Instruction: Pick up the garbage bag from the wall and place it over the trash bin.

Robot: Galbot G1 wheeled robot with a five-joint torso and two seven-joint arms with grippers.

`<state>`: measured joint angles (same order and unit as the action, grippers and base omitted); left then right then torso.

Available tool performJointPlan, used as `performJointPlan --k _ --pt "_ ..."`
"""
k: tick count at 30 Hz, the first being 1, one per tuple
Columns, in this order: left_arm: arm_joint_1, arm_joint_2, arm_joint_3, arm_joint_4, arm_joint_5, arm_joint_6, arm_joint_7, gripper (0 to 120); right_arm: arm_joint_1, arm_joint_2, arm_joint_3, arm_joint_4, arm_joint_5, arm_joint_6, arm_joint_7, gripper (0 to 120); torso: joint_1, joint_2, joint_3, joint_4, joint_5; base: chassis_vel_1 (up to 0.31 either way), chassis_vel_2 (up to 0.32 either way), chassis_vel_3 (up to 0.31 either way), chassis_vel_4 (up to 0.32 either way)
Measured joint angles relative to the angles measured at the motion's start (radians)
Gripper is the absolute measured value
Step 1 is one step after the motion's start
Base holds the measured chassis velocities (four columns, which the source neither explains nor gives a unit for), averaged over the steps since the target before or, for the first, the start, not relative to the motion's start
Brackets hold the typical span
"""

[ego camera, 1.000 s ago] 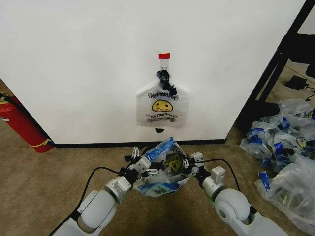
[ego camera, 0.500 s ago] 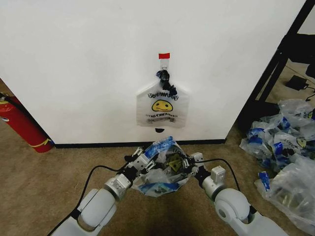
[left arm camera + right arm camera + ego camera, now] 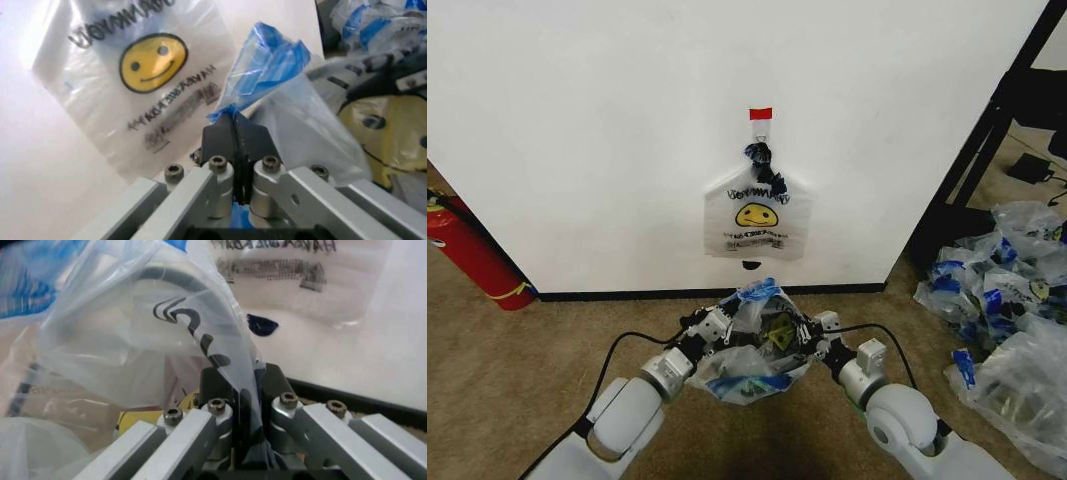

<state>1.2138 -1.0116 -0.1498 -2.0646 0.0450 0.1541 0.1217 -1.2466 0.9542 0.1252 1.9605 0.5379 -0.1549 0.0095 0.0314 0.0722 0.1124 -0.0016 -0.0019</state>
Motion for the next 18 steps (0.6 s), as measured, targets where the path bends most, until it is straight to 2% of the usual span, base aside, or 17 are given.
performJointPlan --k 10,13,14,18 --pt "-0.016 0.029 -0.020 0.032 -0.011 0.006 -0.021 0 0.006 -0.030 0.049 -0.063 -0.017 0.097 -0.200 2 0.000 0.000 0.000 0.0000 0.0001 0.000 0.000 0.000 0.000" --pt "-0.026 0.045 -0.026 0.063 -0.022 0.002 -0.032 0 0.013 -0.044 0.096 -0.107 0.014 0.145 -0.341 2 0.000 0.000 0.000 0.0001 0.0001 0.000 0.000 0.000 0.000" --pt "-0.026 0.045 -0.026 0.063 -0.022 0.002 -0.032 0 0.013 -0.044 0.096 -0.107 0.014 0.145 -0.341 2 0.000 0.000 0.000 0.0001 0.0001 0.000 0.000 0.000 0.000" --pt "-0.031 0.054 -0.030 0.084 -0.030 -0.010 -0.036 0 0.022 -0.051 0.161 -0.169 0.068 0.197 -0.547 2 0.000 0.000 0.000 0.0000 0.0001 0.000 0.000 0.000 0.000"
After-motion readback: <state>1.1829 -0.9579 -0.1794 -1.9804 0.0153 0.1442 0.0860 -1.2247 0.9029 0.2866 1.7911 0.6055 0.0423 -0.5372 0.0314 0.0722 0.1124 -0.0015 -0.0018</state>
